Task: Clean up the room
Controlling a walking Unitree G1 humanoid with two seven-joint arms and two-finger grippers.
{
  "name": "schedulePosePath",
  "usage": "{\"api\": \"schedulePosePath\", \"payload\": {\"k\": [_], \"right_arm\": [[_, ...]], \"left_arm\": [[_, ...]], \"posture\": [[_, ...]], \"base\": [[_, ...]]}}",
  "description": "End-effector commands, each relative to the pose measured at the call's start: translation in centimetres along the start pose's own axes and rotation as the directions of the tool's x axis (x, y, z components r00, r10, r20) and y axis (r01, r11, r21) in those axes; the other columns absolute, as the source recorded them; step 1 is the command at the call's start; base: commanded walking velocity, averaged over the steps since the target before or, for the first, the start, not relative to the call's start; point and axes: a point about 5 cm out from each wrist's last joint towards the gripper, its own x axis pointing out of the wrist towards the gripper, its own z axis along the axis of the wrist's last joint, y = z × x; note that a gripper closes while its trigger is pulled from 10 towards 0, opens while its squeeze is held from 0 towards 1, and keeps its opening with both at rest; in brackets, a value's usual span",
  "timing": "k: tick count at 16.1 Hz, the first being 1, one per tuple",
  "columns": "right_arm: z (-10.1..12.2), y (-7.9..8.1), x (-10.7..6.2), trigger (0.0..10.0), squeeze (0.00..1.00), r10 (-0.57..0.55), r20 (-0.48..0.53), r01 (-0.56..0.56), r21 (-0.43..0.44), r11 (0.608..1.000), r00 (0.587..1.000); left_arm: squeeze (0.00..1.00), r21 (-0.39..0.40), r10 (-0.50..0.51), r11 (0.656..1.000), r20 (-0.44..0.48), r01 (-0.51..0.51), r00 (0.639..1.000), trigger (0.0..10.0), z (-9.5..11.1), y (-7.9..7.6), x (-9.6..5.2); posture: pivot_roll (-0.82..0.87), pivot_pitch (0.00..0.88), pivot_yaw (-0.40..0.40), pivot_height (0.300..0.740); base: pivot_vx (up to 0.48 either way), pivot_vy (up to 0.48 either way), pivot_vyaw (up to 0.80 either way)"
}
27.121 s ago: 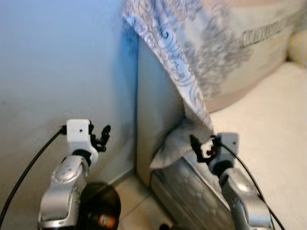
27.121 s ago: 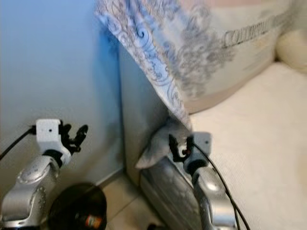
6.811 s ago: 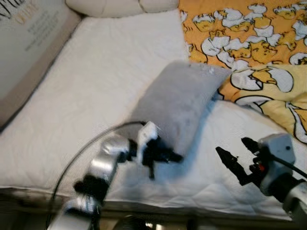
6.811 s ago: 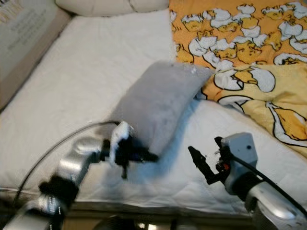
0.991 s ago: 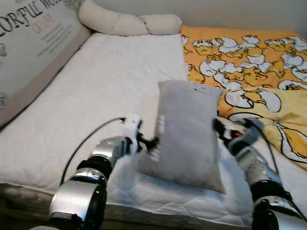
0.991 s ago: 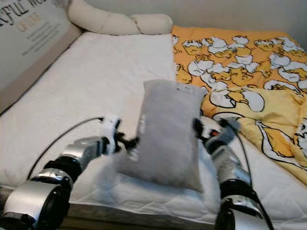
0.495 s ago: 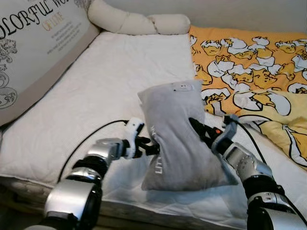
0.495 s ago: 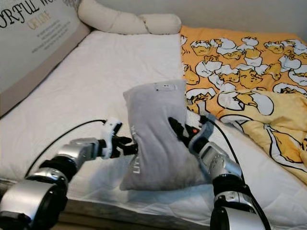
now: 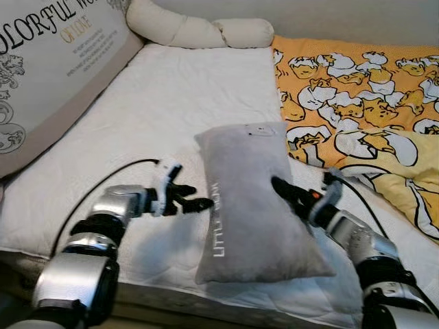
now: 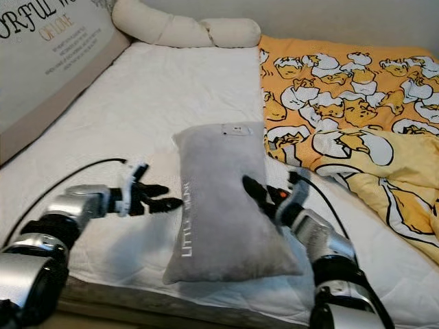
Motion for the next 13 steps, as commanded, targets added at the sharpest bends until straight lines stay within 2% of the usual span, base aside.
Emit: {"api": "schedulePosePath", "payload": {"k": [1, 2, 5, 6, 7, 9, 13], "right_arm": [[0.9, -0.1, -0.4, 10.0, 1.0, 0.018, 0.037, -0.018, 0.002, 1.0, 0.999], [1.8, -0.5, -1.0, 10.0, 1.0, 0.008, 0.098, -0.008, 0.0, 1.0, 0.995], [2.2, -1.3, -1.3, 10.0, 1.0, -0.016, 0.136, 0.011, 0.041, 0.999, 0.991], [1.8, -1.8, -1.2, 10.0, 1.0, -0.06, 0.129, 0.051, 0.074, 0.996, 0.99], [1.4, -1.9, -1.0, 10.0, 1.0, -0.069, 0.109, 0.061, 0.076, 0.995, 0.992], [0.6, -1.7, -0.5, 10.0, 1.0, -0.06, 0.091, 0.05, 0.105, 0.993, 0.994], [-1.0, -0.5, 0.8, 10.0, 1.0, 0.004, 0.055, -0.012, 0.158, 0.987, 0.998]], "left_arm": [[1.0, -0.033, 0.023, 0.999, 0.055, -0.021, 0.998, 10.0, 0.7, 0.4, -0.6], [1.0, -0.088, 0.058, 0.995, 0.105, -0.049, 0.993, 10.0, 0.9, 0.7, -0.8], [1.0, -0.149, 0.087, 0.987, 0.149, -0.065, 0.985, 10.0, 1.0, 0.5, 0.2], [1.0, -0.228, 0.108, 0.972, 0.191, -0.063, 0.976, 10.0, 1.2, -0.3, 1.9], [1.0, -0.249, 0.096, 0.968, 0.2, -0.044, 0.975, 10.0, 1.2, -0.9, 2.7], [1.0, -0.257, 0.049, 0.967, 0.159, -0.007, 0.986, 10.0, 0.5, -2.1, 4.3], [1.0, -0.254, -0.055, 0.964, 0.077, 0.073, 0.996, 10.0, -1.2, -4.0, 6.3]], "posture": [[-0.04, 0.0, 0.023, 0.74], [-0.05, 0.0, 0.032, 0.74], [-0.06, 0.0, 0.04, 0.74], [-0.08, 0.0, 0.052, 0.74], [-0.09, 0.0, 0.056, 0.74], [-0.09, 0.0, 0.061, 0.74], [-0.11, 0.0, 0.071, 0.74]], "base": [[0.0, 0.0, 0.0], [0.0, 0.0, 0.0], [0.0, 0.0, 0.0], [0.0, 0.0, 0.0], [0.0, 0.0, 0.0], [0.0, 0.0, 0.0], [0.0, 0.0, 0.0]]}}
